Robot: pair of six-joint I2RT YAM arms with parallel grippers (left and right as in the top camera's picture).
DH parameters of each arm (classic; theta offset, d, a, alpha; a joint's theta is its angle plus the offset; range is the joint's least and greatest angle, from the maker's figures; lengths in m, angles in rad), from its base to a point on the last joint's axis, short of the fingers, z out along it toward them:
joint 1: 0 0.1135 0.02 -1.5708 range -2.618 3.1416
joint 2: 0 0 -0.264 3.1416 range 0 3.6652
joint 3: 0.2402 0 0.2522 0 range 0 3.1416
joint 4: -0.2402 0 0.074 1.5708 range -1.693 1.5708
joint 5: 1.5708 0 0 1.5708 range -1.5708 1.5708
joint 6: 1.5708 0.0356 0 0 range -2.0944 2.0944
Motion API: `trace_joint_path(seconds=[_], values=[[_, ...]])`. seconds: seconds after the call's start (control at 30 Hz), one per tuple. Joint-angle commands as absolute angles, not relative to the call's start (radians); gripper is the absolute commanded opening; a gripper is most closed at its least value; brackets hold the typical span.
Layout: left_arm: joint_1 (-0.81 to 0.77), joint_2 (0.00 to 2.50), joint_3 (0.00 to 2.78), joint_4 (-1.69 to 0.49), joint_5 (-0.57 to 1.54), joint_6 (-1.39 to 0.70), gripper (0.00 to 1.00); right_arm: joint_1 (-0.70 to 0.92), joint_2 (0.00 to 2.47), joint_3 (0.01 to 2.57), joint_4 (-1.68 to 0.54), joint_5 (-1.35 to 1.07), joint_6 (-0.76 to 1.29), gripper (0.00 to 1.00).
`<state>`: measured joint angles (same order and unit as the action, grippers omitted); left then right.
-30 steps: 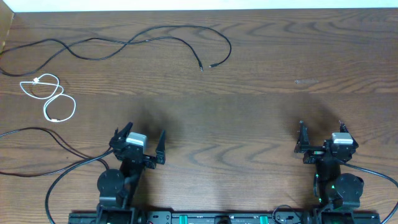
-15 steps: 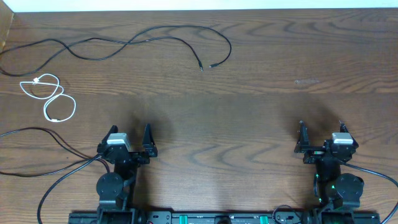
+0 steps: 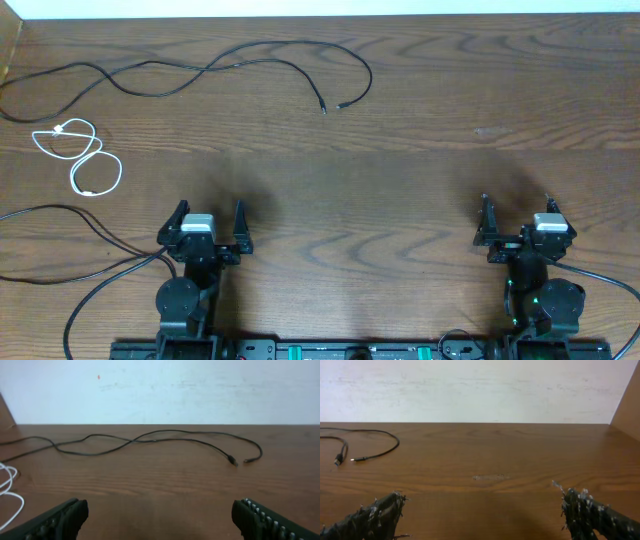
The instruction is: Untangle cables
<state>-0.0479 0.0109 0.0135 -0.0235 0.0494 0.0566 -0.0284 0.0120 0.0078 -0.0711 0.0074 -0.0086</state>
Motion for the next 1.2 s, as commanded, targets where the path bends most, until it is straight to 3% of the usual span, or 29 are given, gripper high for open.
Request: trace_joint_path(seconds=[0.0, 1.17], values=[[-0.059, 0.001, 0.004, -0.074, 0.014, 0.128, 0.98, -0.016, 0.006, 0.006, -0.075, 0.006, -0.016, 0.99], [-0.057, 0.001, 0.004, -0.074, -0.012, -0.031, 0.98, -0.016, 0.006, 0.006, -0.075, 0.006, -0.016, 0.99]])
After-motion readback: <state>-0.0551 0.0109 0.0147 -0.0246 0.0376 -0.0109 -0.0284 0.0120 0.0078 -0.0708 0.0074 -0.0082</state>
